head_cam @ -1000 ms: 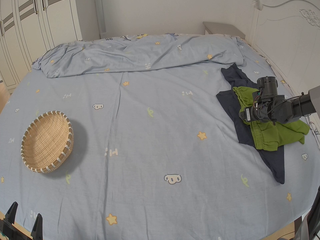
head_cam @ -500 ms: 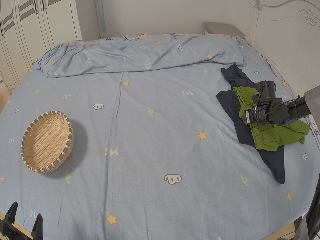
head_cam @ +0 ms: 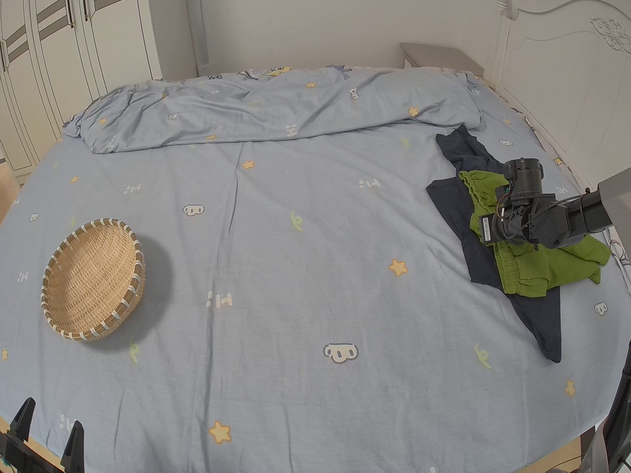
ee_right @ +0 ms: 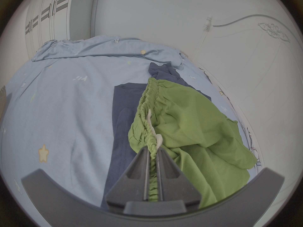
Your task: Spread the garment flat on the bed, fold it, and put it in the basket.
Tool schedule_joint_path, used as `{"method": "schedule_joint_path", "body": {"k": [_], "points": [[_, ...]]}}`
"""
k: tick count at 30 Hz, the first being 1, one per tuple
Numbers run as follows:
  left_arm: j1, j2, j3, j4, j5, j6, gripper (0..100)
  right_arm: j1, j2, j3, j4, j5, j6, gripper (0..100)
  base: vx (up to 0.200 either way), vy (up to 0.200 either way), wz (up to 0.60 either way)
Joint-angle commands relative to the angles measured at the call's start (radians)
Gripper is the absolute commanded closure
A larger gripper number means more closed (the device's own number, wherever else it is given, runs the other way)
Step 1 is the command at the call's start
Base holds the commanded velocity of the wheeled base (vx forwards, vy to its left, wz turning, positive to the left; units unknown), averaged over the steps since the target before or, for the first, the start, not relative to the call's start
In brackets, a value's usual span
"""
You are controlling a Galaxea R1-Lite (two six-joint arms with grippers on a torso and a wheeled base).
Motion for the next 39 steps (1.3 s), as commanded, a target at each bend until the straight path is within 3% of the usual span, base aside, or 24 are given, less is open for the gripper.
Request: {"method": "schedule_joint_path", "body": {"k": [1,6,9,13,14,15,18,22,24,26,31,39], "points": [[0.001,-0.016,0.0,0.0,0.0,0.001,0,0.041,-0.064,0.007,0.014,0.001,0.01,100,0.0,0.0,0.0],[0.001,-0.016,0.0,0.0,0.0,-0.001,0,0.136,-0.169,-0.001,0.13,0.001,0.072,100,0.0,0.0,0.0],[0.001,-0.016,0.0,0.0,0.0,-0.001,0,0.274,-0.258,-0.047,0.302,0.002,0.152,100,0.0,0.0,0.0],[0.001,-0.016,0.0,0.0,0.0,0.001,0,0.378,-0.294,-0.09,0.4,0.004,0.202,100,0.0,0.0,0.0],[0.001,-0.016,0.0,0.0,0.0,0.001,0,0.435,-0.307,-0.111,0.437,0.002,0.228,100,0.0,0.0,0.0],[0.001,-0.016,0.0,0.0,0.0,0.001,0,0.441,-0.308,-0.113,0.44,0.002,0.23,100,0.0,0.0,0.0],[0.001,-0.016,0.0,0.0,0.0,-0.001,0,0.581,-0.333,-0.166,0.497,0.004,0.3,100,0.0,0.0,0.0],[0.001,-0.016,0.0,0.0,0.0,0.001,0,0.71,-0.347,-0.195,0.531,0.01,0.353,100,0.0,0.0,0.0],[0.001,-0.016,0.0,0.0,0.0,0.001,0,0.733,-0.347,-0.199,0.532,0.011,0.36,100,0.0,0.0,0.0],[0.001,-0.016,0.0,0.0,0.0,0.001,0,0.822,-0.347,-0.205,0.531,0.011,0.391,100,0.0,0.0,0.0],[0.001,-0.016,0.0,0.0,0.0,-0.001,0,0.894,-0.344,-0.203,0.524,0.014,0.402,100,0.0,0.0,0.0],[0.001,-0.016,0.0,0.0,0.0,0.001,0,0.894,-0.299,-0.197,0.523,0.014,0.422,100,0.0,0.0,0.0]]}}
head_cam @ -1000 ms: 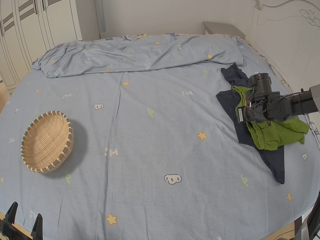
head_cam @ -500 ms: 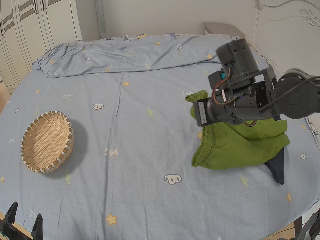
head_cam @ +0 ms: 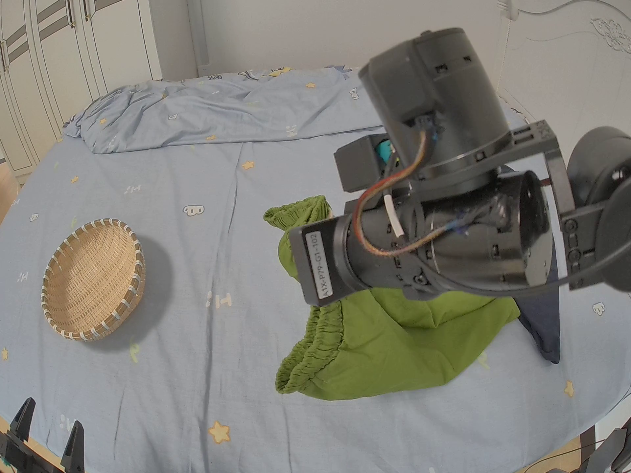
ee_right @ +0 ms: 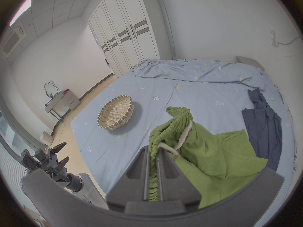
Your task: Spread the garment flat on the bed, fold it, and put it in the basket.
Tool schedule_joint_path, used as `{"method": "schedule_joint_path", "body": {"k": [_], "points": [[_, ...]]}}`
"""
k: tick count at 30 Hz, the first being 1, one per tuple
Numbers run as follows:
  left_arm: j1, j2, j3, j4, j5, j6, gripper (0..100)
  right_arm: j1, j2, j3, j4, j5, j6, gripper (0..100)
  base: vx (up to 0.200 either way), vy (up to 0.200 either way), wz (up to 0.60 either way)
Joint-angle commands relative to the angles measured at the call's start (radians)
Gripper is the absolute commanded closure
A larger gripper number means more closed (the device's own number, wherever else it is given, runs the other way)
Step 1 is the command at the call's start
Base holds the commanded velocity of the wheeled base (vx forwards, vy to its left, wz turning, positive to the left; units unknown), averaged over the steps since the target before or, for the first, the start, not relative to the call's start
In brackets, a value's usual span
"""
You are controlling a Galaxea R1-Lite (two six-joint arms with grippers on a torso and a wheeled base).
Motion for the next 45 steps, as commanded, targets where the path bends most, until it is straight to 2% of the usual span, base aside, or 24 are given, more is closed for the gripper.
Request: {"method": "schedule_joint_path", "body": {"k": [1,9,10,15,24,25,29,31,32,33,34,35,36,39,43,45], "points": [[0.001,-0.016,0.0,0.0,0.0,0.0,0,0.002,0.03,0.0,-0.002,-0.001,0.016,100,0.0,0.0,0.0],[0.001,-0.016,0.0,0.0,0.0,0.0,0,0.002,0.125,-0.004,-0.034,-0.004,0.022,100,0.0,0.0,0.0],[0.001,-0.016,0.0,0.0,0.0,0.0,0,0.002,0.128,-0.004,-0.034,-0.003,0.022,0,0.0,0.0,0.0],[0.001,-0.016,0.0,0.0,0.0,0.0,0,0.004,0.176,-0.003,-0.092,-0.007,0.018,0,0.0,0.0,0.0],[0.001,-0.016,0.0,0.0,0.0,0.0,0,-0.007,0.164,0.022,-0.089,-0.009,0.016,0,0.0,0.0,0.0],[0.001,-0.016,0.0,0.0,0.0,0.0,0,-0.047,0.121,0.057,-0.091,-0.004,0.015,0,0.0,0.0,0.0],[0.001,-0.016,0.0,0.0,0.0,0.0,0,-0.121,0.027,0.151,-0.092,0.02,0.015,0,0.0,0.0,0.0],[0.001,-0.016,0.0,0.0,0.0,0.0,0,-0.164,-0.008,0.201,-0.092,0.054,0.012,0,0.0,0.0,0.0],[-0.001,-0.016,0.0,0.0,-0.003,0.005,0,-0.214,-0.07,0.284,-0.095,0.117,0.007,0,0.0,0.0,0.0],[-0.001,-0.016,0.0,0.0,-0.003,0.005,0,-0.234,-0.088,0.309,-0.097,0.143,0.004,0,0.0,0.0,0.0],[-0.001,-0.016,0.0,0.0,-0.003,0.005,0,-0.283,-0.129,0.361,-0.1,0.201,0.004,0,0.0,0.0,0.0],[-0.001,-0.016,0.0,0.0,-0.003,0.005,0,-0.3,-0.142,0.379,-0.1,0.22,0.004,0,0.0,0.0,0.0],[-0.001,-0.016,0.0,0.0,-0.004,0.005,0,-0.357,-0.186,0.437,-0.108,0.276,0.003,0,0.0,0.0,0.0],[-0.001,-0.016,0.0,0.001,-0.006,0.006,0,-0.461,-0.278,0.548,-0.135,0.376,0.003,0,0.0,0.0,0.0],[-0.001,-0.016,0.0,0.0,-0.003,0.005,0,-0.539,-0.349,0.648,-0.171,0.436,-0.001,0,0.0,0.0,0.0],[-0.001,-0.016,0.0,0.0,-0.001,0.005,0,-0.564,-0.364,0.694,-0.197,0.444,-0.001,0,0.0,0.0,0.0]]}}
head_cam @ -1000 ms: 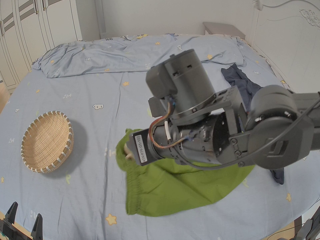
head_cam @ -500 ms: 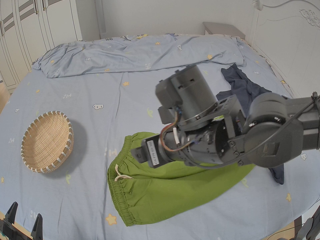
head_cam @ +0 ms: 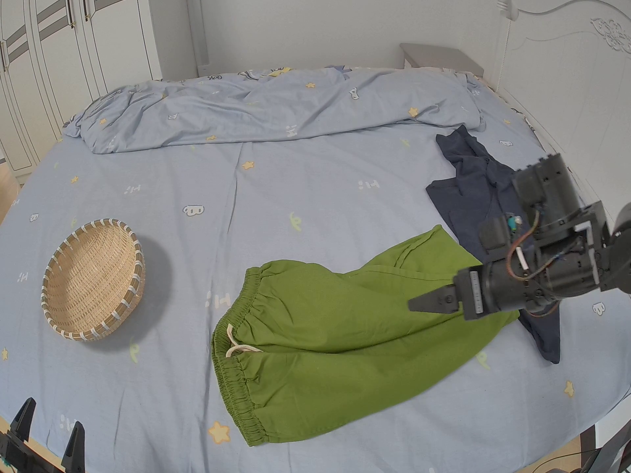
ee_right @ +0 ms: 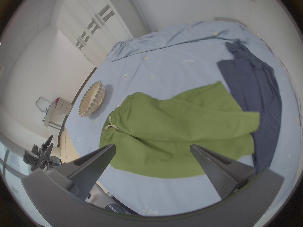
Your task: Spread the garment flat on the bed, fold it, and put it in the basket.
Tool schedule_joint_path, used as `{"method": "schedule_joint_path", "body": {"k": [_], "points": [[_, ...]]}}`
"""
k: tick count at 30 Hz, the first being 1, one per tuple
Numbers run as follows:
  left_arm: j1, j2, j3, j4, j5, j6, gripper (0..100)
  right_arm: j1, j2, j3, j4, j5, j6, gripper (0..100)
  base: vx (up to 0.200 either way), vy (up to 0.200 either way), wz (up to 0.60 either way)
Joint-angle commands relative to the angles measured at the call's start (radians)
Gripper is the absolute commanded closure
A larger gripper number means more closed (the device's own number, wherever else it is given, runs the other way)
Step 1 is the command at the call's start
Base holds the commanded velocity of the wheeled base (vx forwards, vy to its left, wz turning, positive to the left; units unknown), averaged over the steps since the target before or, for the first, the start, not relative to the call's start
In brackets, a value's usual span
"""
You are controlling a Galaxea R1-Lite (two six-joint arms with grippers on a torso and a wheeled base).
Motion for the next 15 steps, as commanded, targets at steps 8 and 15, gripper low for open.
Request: {"method": "schedule_joint_path", "body": {"k": [8,15], "points": [[-0.041,0.107,-0.434,-0.086,-0.011,-0.239,0,-0.176,-0.188,0.209,-0.15,0.064,-0.023,0,0.0,0.0,0.0],[-0.115,0.435,-0.563,0.122,-0.217,-0.254,100,-0.165,-0.199,0.23,-0.153,0.061,-0.021,0,0.0,0.0,0.0]]}}
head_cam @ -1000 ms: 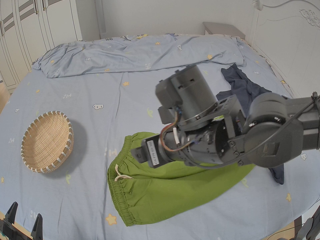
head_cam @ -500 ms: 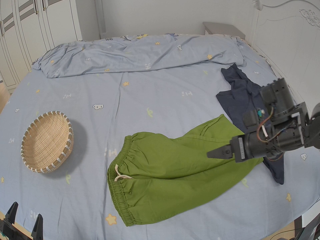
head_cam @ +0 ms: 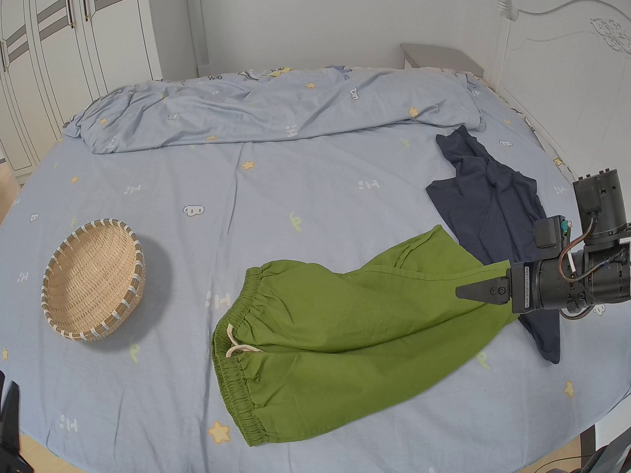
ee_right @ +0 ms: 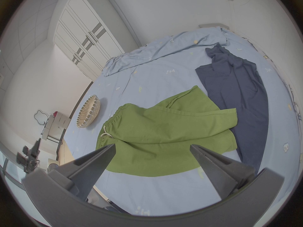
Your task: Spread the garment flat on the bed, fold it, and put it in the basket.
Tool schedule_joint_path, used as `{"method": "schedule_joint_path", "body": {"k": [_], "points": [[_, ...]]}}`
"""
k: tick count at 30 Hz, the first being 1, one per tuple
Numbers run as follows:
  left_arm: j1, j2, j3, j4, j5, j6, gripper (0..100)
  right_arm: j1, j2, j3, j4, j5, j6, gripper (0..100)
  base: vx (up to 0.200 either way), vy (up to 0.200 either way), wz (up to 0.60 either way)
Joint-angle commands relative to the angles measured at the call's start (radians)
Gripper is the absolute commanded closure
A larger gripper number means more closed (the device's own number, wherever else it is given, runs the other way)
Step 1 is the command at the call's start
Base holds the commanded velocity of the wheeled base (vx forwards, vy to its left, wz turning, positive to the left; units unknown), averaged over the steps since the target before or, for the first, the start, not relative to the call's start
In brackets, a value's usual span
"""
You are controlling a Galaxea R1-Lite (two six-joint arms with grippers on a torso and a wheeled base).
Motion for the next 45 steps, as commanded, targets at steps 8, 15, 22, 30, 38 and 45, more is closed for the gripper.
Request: {"method": "schedule_joint_path", "body": {"k": [8,15,22,30,38,45], "points": [[-0.174,0.615,-0.148,0.054,-0.254,-0.029,100,-0.01,-0.064,0.039,-0.011,0.002,-0.008,0,0.0,0.0,0.0],[-0.257,0.836,-0.048,-0.121,-0.261,-0.042,100,-0.01,-0.063,0.073,-0.013,-0.001,-0.011,0,0.0,0.0,0.0],[-0.26,1.078,-0.043,-0.232,-0.343,-0.121,0,-0.022,-0.064,0.099,-0.014,-0.004,-0.011,0,0.0,0.0,0.0],[-0.342,1.219,0.026,-0.252,-0.535,-0.111,0,-0.022,-0.064,0.111,-0.014,-0.005,-0.012,0,0.0,0.0,0.0],[-0.458,1.452,0.046,-0.419,-0.601,-0.096,0,-0.022,-0.063,0.119,-0.016,-0.005,-0.012,0,0.0,0.0,0.0],[-0.458,1.685,0.046,-0.574,-0.477,-0.041,0,-0.022,-0.063,0.119,-0.016,-0.005,-0.012,0,0.0,0.0,0.0]]}}
